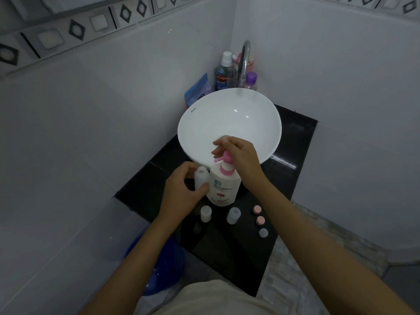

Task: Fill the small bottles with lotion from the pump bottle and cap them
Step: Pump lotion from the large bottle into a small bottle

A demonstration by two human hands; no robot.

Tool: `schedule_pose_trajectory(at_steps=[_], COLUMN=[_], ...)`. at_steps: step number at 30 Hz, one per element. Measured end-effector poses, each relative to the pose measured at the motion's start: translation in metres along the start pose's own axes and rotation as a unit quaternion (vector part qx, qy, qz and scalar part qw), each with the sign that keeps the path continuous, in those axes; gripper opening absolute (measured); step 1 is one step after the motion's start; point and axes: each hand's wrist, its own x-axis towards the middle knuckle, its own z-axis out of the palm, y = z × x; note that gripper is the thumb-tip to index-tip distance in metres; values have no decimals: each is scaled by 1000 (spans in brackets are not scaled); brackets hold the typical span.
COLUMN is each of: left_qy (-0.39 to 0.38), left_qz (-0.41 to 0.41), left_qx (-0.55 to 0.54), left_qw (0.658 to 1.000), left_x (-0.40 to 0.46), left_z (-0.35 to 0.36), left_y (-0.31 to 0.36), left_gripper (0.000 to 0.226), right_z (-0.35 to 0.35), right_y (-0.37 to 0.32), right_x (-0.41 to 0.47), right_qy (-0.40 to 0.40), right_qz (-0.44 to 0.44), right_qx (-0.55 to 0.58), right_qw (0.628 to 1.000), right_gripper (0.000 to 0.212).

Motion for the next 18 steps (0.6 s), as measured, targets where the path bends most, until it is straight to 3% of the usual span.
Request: schedule_pose_trajectory(at_steps=[5, 18], left_qy=[5, 15], left_qz=[21, 44], left_qx=[21, 64], left_qw=[1000, 997], left_x=[10, 12], left_z=[-4, -9], left_y=[9, 11], left_gripper=[26, 33], right_z=[5, 3], right_y=[7, 13], right_x=[-2, 2], right_qy=[8, 27], right_qz=[3, -28], right_qx=[-63, -129], right_qw=[998, 991], right_gripper=[41, 41])
